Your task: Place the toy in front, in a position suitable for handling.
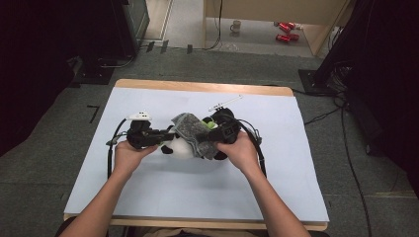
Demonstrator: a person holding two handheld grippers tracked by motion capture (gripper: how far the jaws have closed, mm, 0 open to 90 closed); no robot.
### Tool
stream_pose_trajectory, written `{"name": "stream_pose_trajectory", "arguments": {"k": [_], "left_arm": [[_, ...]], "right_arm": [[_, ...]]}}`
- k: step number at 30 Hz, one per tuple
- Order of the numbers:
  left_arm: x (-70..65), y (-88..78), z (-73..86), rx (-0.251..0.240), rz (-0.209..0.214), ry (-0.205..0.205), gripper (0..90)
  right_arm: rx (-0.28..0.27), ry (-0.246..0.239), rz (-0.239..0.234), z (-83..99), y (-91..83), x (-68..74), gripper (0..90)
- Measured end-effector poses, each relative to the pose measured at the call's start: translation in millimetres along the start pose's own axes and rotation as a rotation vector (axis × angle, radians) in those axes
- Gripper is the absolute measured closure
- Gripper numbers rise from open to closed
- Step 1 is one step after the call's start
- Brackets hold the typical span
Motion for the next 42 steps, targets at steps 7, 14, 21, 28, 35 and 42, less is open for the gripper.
{"name": "stream_pose_trajectory", "arguments": {"k": [7,14,21,28,35,42], "left_arm": [[-2.2,-5.6,0.2,-0.064,-0.015,0.070,63.1],[-8.0,-17.5,3.5,-0.098,-0.002,0.186,45.0],[-8.3,-16.7,9.0,-0.041,0.097,0.216,36.3],[-4.6,-0.4,9.6,-0.071,0.048,0.238,34.0],[-6.5,18.1,7.8,-0.036,-0.069,0.211,47.7],[-12.9,17.9,2.6,0.001,-0.087,0.150,67.5]], "right_arm": [[-0.008,0.003,0.028,-0.4,-3.0,-10.0,78.7],[-0.013,0.016,0.036,-8.5,-6.0,-18.4,78.6],[-0.021,0.030,0.044,-16.7,-9.2,-26.8,78.5],[-0.032,0.046,0.049,-22.4,-9.3,-32.4,78.5],[-0.050,0.064,0.044,-26.3,-8.8,-31.9,78.6],[-0.114,0.048,-0.011,-31.3,-14.0,-12.3,78.6]]}}
Point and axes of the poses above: each handheld gripper's, and its own axes: y roughly forward along the jaws, z roughly out of its underside, x roughly to its left, the point moved 2 cm from there along y, roughly forward along the jaws, and after that the axes turned 7 degrees about x, right-handed, at the moved point
